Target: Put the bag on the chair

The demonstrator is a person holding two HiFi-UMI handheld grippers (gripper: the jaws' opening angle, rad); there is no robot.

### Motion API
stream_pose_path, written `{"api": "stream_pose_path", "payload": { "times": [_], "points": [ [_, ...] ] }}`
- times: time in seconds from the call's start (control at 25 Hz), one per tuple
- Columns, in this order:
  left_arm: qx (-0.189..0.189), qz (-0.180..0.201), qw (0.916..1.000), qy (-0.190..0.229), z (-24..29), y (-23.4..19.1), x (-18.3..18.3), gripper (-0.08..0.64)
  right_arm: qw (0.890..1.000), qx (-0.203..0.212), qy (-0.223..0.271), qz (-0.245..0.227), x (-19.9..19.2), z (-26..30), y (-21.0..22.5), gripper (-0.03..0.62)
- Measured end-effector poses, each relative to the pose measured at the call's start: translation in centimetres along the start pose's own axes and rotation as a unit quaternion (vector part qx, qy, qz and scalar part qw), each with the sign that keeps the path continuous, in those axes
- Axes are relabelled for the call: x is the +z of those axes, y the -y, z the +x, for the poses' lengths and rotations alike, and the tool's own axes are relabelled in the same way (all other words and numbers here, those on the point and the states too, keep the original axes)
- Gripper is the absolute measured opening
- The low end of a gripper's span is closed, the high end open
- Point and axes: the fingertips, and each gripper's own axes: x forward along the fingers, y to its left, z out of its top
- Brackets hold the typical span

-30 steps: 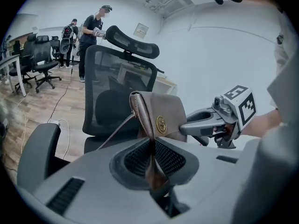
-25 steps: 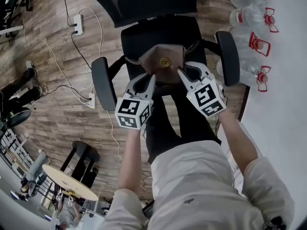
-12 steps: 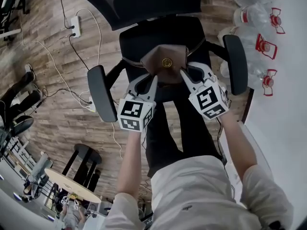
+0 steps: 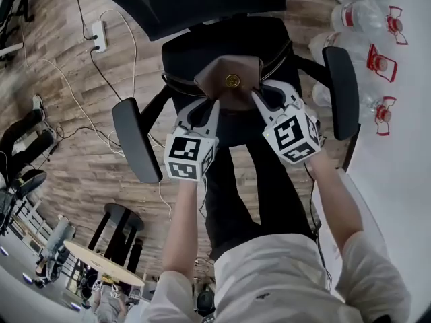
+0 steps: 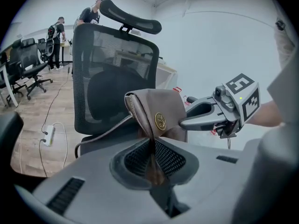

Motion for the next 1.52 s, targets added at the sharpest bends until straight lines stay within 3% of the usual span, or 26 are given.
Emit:
{"api": "stream_pose_path", "payload": {
  "times": [0.56, 1.08, 1.52],
  "points": [
    [-0.009, 0.042, 0.999, -0.004, 3.9, -2.7, -0.6, 0.031, 0.999, -0.005, -0.012, -0.037, -1.5, 3.3, 1.8, 0.064],
    [0.017, 0.086, 0.9962, -0.004, 7.4, -6.3, 1.1, 0.031, 0.997, -0.031, -0.004, -0.075, -0.2, 7.4, 5.5, 0.063],
    [0.029, 0.151, 0.9881, -0.005, 9.7, -9.0, 2.7, 0.029, 0.993, -0.038, -0.002, -0.109, 0.8, 10.4, 7.8, 0.063]
  ]
}}
